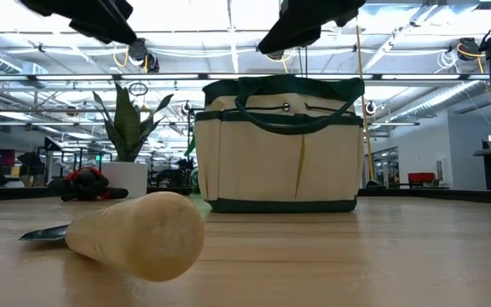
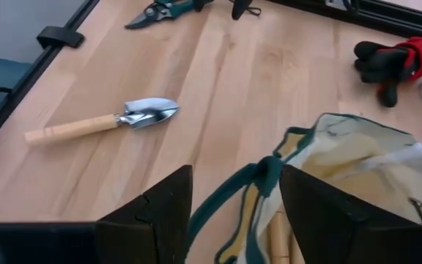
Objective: Pick & Place Garden tools in Gardening bag
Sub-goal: Put the light brown trowel into the gardening bag
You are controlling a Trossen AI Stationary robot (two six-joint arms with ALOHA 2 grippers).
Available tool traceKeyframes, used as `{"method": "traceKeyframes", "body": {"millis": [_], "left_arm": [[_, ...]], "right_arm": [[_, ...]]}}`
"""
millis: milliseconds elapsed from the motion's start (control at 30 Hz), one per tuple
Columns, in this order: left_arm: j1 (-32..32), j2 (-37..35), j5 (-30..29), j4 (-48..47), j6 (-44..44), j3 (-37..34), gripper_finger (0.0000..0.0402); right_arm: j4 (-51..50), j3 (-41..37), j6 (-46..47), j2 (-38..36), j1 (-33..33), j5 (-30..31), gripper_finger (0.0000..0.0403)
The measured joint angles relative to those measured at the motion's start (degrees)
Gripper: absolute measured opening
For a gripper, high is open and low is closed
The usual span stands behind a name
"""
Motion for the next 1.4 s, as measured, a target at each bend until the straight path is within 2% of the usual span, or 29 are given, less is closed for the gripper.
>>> {"method": "traceKeyframes", "body": {"millis": [300,533,767,1000,1133,1233,1400], "left_arm": [[-1.98,2.24,-0.46,6.31,-0.16,-2.55,0.0145],[-2.02,10.07,5.74,16.14,1.26,-2.60,0.0145],[-2.42,16.45,3.42,22.26,3.97,-2.53,0.0145],[-4.22,23.43,3.30,33.36,10.51,-2.51,0.0145],[-5.70,27.11,2.80,39.07,10.39,-2.49,0.0145],[-7.01,29.45,0.24,42.21,9.61,-2.49,0.0145],[-8.82,33.76,-1.96,48.68,9.42,-2.47,0.0145]], "right_arm": [[0.00,0.00,-0.13,0.00,0.18,0.07,0.0196],[0.03,0.00,-0.24,0.02,0.18,0.07,0.0196],[0.47,-0.18,-0.24,0.02,0.18,0.09,0.0196],[10.09,-5.69,-0.24,0.09,0.16,0.09,0.0196],[15.23,-8.92,-0.24,0.09,0.16,0.09,0.0196],[18.73,-10.07,-0.24,0.09,0.16,0.09,0.0196],[19.39,-10.16,-0.32,0.09,0.02,0.09,0.0196]]}}
